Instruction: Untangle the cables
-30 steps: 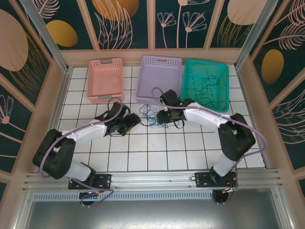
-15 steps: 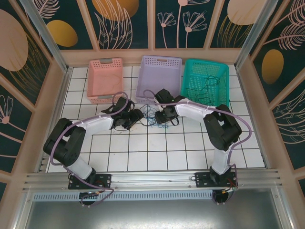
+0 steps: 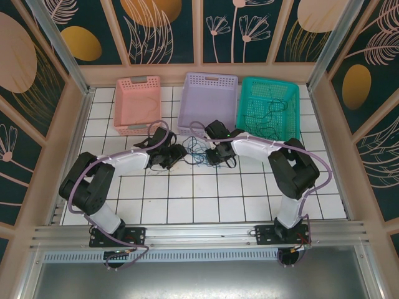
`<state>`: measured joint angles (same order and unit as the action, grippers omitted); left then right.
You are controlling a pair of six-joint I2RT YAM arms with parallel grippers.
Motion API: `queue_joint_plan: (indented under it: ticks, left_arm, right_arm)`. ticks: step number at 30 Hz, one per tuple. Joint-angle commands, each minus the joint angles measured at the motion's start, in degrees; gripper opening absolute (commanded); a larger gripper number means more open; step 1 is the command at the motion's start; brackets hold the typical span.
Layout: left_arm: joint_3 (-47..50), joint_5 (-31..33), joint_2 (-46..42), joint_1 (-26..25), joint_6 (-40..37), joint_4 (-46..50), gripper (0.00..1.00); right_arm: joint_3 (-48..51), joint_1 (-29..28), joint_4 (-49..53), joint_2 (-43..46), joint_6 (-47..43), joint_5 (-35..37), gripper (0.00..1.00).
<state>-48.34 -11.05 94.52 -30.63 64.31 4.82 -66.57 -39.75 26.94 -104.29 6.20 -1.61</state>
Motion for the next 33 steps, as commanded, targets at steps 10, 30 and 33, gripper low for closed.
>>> queue_joint_plan:
  ticks: [10, 30, 33]
  left_arm:
    - [1.80, 14.62, -0.21, 0.36, -3.16, 5.80, 0.00]
    - [3.04, 10.42, -13.40, 0.57, -4.63, 3.88, 0.18]
    - [1.16, 4.37, -14.57, -0.18, -4.04, -1.47, 0.35]
  right_arm:
    - [4.12, 0.85, -1.04, 12.61, 6.37, 4.69, 0.00]
    - [6.16, 17.32, -0.86, 37.21, 17.51, -15.74, 0.00]
    - [6.36, 16.40, -7.06, 36.36, 25.16, -22.57, 0.00]
